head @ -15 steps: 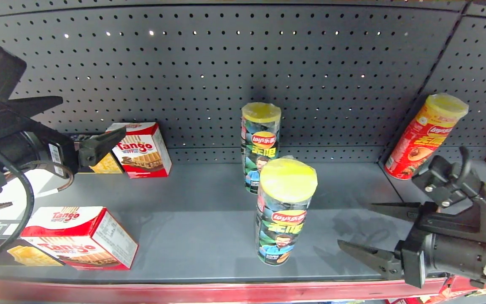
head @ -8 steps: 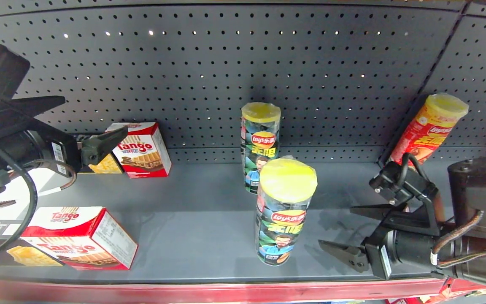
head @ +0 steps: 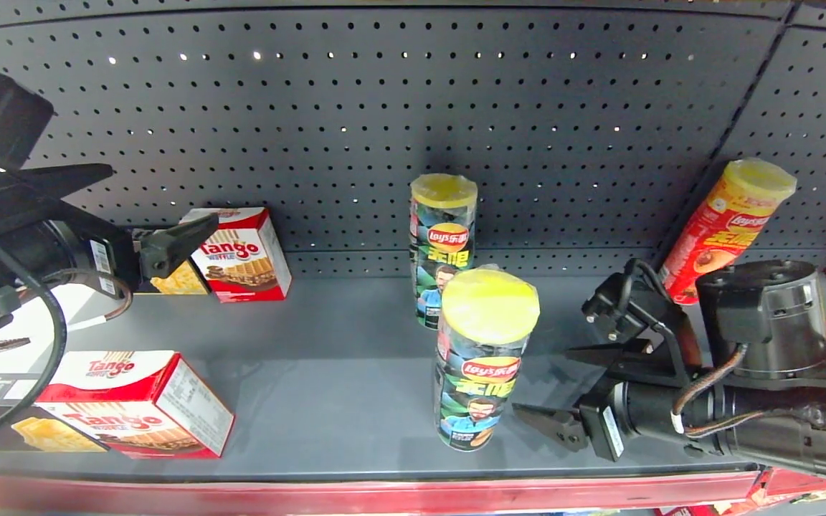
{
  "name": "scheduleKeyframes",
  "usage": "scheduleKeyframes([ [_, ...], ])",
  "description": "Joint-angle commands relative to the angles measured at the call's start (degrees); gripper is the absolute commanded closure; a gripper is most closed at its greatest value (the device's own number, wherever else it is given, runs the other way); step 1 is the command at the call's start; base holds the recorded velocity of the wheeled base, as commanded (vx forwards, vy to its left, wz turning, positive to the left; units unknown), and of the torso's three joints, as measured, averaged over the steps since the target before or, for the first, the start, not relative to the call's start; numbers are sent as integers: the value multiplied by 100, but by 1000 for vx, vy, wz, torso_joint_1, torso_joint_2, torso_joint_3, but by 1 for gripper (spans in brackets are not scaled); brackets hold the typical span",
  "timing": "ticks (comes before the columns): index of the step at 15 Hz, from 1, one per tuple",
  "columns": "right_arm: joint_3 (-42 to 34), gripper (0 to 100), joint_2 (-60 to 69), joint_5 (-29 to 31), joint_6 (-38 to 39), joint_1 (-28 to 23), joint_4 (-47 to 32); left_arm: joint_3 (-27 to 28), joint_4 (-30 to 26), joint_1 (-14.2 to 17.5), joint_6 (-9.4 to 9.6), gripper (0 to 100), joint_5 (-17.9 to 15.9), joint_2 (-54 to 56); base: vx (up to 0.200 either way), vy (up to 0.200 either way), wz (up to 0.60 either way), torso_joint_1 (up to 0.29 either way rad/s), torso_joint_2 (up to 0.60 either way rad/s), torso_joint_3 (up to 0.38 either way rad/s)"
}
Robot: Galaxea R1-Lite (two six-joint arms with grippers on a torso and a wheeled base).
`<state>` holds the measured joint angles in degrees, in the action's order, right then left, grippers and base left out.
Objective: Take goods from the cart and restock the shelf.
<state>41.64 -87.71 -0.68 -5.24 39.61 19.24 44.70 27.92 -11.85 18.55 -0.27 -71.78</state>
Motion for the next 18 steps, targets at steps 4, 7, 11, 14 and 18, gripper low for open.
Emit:
scheduleKeyframes([
  [4, 195, 0, -334, -2, -3, 144, 45, -14, 3, -2, -1, 0, 0, -20, 0, 0, 0, 0, 0, 0],
  [7, 125, 0, -282, -2, -3, 144, 115, -14, 3, -2, -1, 0, -8, -20, 0, 0, 0, 0, 0, 0],
  [11, 151, 0, -264, -2, -3, 56, 115, -14, 3, -2, -1, 0, -8, -29, 0, 0, 0, 0, 0, 0],
  [14, 230, 0, -308, -2, -3, -23, 115, -14, 3, -2, -1, 0, -8, -29, 0, 0, 0, 0, 0, 0],
  [18, 327, 0, -449, -11, -12, -85, 124, -14, 3, -2, -1, 0, -8, -29, 0, 0, 0, 0, 0, 0],
])
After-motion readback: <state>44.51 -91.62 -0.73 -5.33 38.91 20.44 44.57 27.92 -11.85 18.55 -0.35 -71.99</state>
